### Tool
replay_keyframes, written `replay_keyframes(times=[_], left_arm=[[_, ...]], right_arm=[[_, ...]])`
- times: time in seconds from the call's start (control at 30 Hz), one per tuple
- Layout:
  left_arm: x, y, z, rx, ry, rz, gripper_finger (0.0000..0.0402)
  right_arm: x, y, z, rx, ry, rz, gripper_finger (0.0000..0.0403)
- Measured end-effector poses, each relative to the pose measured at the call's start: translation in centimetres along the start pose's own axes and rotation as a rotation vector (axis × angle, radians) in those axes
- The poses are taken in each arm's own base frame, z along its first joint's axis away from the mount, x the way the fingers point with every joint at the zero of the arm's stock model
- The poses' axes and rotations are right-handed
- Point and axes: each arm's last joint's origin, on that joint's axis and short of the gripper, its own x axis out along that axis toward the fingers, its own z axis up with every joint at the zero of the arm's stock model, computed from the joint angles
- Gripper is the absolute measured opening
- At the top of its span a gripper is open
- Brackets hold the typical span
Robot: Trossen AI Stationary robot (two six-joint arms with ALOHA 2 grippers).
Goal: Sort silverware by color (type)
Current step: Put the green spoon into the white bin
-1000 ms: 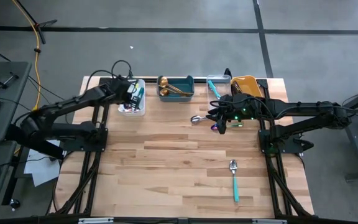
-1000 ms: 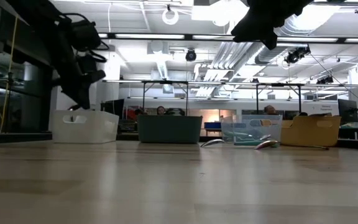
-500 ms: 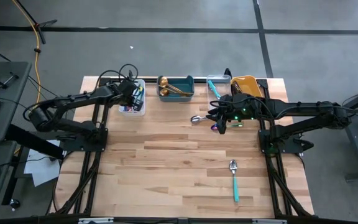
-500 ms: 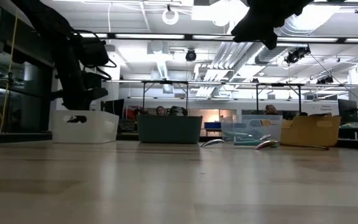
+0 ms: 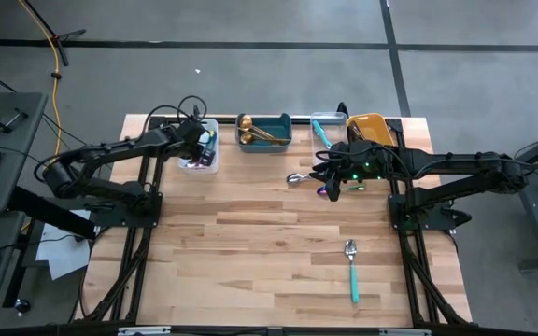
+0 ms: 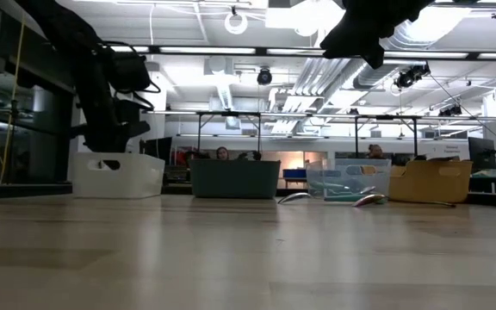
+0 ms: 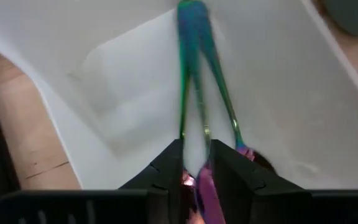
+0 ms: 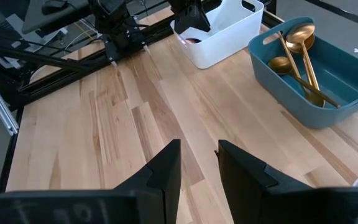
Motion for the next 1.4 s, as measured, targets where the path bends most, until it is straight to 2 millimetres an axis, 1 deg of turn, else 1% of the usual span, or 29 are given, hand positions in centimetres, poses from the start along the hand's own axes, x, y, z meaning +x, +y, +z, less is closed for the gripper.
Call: replay_keyframes(times=[0.1, 0.17, 0.27, 0.4, 0.47, 0.53, 0.6, 0.67, 0.73, 0.8, 0.87, 0.97, 1.1, 1.17, 1.4], left_arm=[[-1.0, 0.0, 0.4, 0.007, -0.008, -0.036, 0.0092], [-2.2, -0.1, 1.3, -0.003, -0.050, -0.075, 0.0105], [-5.2, -0.2, 3.0, -0.028, -0.162, -0.179, 0.0121], [-10.0, -0.7, 4.4, -0.085, -0.406, -0.377, 0.0133], [-12.5, -1.0, 4.5, -0.083, -0.554, -0.496, 0.0135], [-15.0, -1.4, 4.3, -0.017, -0.705, -0.626, 0.0135], [-17.4, -1.9, 3.8, 0.059, -0.824, -0.752, 0.0132], [-19.1, -2.4, 3.0, 0.126, -0.898, -0.853, 0.0131], [-20.3, -2.7, 2.0, 0.179, -0.925, -0.920, 0.0129], [-21.0, -3.3, 1.1, 0.236, -0.926, -0.971, 0.0129], [-21.2, -4.0, 0.2, 0.291, -0.909, -1.005, 0.0129], [-20.3, -5.1, -1.1, 0.339, -0.893, -1.005, 0.0129], [-18.5, -6.5, -2.6, 0.364, -0.863, -0.944, 0.0129], [-18.1, -6.8, -2.9, 0.362, -0.867, -0.933, 0.0129], [-18.0, -7.1, -3.0, 0.354, -0.880, -0.936, 0.0129]], right_arm=[[0.0, 0.0, 0.0, 0.000, 0.001, 0.002, 0.0101], [0.0, 0.0, 0.0, 0.000, 0.002, 0.005, 0.0101], [0.0, 0.0, 0.0, 0.015, 0.002, 0.006, 0.0101], [0.0, 0.0, 0.0, 0.060, 0.002, 0.006, 0.0101], [0.0, 0.0, 0.0, 0.073, 0.002, 0.006, 0.0101], [0.0, 0.0, 0.0, 0.066, 0.002, 0.006, 0.0101], [0.0, 0.0, 0.0, 0.040, 0.002, 0.007, 0.0101], [0.0, 0.0, 0.0, 0.009, 0.002, 0.007, 0.0101], [0.0, 0.0, 0.0, -0.018, 0.002, 0.007, 0.0101], [0.0, 0.0, 0.0, -0.035, 0.002, 0.008, 0.0101], [0.0, 0.0, 0.0, -0.047, 0.002, 0.008, 0.0101], [0.0, 0.0, 0.0, -0.057, 0.002, 0.008, 0.0101], [0.0, 0.0, 0.0, -0.057, 0.002, 0.008, 0.0101], [0.0, 0.0, 0.0, -0.057, 0.002, 0.008, 0.0101], [0.0, 0.0, 0.0, -0.054, 0.002, 0.008, 0.0101]])
